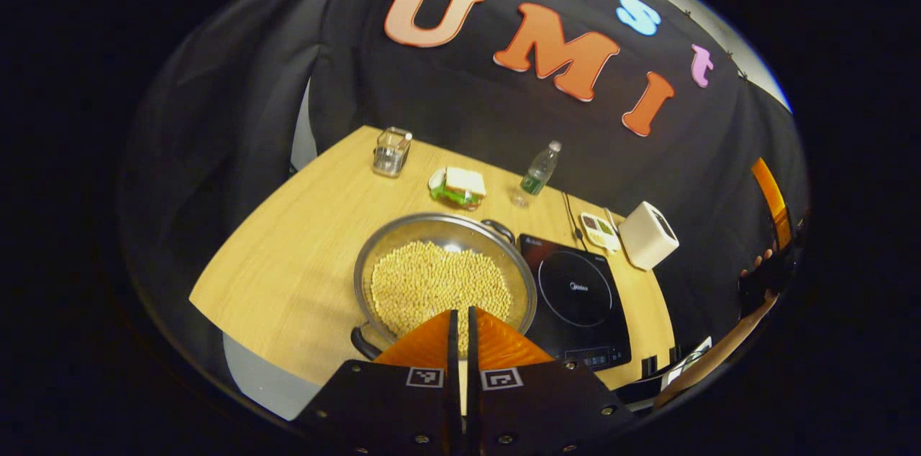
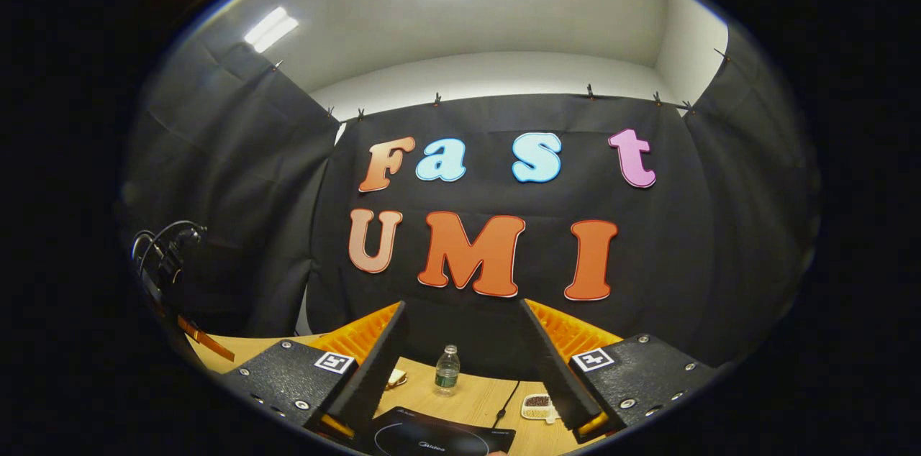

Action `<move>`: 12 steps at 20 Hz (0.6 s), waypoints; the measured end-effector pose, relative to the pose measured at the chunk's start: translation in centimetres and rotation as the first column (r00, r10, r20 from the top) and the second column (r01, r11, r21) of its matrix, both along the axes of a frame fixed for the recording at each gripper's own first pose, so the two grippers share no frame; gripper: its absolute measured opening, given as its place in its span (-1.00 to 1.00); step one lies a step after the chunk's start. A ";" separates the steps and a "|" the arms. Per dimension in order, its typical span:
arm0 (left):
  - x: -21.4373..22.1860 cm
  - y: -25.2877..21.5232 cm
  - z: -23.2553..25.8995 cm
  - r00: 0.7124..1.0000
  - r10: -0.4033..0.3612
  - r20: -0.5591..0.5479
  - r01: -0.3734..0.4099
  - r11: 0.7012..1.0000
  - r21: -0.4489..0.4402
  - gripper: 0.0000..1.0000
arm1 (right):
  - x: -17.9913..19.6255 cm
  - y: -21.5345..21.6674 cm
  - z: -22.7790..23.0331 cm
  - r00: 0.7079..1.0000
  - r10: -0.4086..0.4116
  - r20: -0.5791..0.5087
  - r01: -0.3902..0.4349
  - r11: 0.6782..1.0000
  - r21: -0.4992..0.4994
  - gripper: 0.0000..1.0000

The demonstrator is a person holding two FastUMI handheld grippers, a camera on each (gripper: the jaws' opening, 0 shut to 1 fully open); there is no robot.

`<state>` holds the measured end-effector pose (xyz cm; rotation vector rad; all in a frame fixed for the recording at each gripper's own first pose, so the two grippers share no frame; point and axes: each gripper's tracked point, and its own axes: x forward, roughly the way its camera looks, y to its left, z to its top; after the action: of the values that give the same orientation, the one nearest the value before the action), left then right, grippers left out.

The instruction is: First push the handle of the pot to place it horizontally, then grasp the pot with both hands and set it on the induction cooktop.

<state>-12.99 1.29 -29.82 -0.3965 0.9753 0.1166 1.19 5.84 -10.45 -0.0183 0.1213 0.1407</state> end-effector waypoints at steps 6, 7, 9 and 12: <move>-4.1 -0.3 -5.0 0.984 0.049 -0.174 -0.066 0.994 -0.089 -0.92 | 1.1 1.4 -1.9 1.000 0.004 -0.018 -0.004 1.000 -0.029 0.90; -4.7 -0.2 -5.5 0.978 0.050 -0.200 -0.072 0.992 -0.105 -0.91 | 1.3 1.9 -2.4 1.000 0.008 -0.029 -0.009 0.999 -0.033 0.90; -5.8 -0.4 -6.5 0.970 0.055 -0.237 -0.089 0.987 -0.135 -0.91 | 1.6 2.5 -3.3 0.999 0.013 -0.046 -0.015 0.999 -0.038 0.90; -7.4 -0.6 -8.6 0.954 0.047 -0.296 -0.095 0.984 -0.151 -0.92 | 2.1 3.2 -4.2 0.998 0.016 -0.066 -0.018 0.999 -0.037 0.89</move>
<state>-20.42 0.72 -38.41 -0.5779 1.2672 0.1644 3.26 9.08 -14.67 -0.0527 0.1899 0.1559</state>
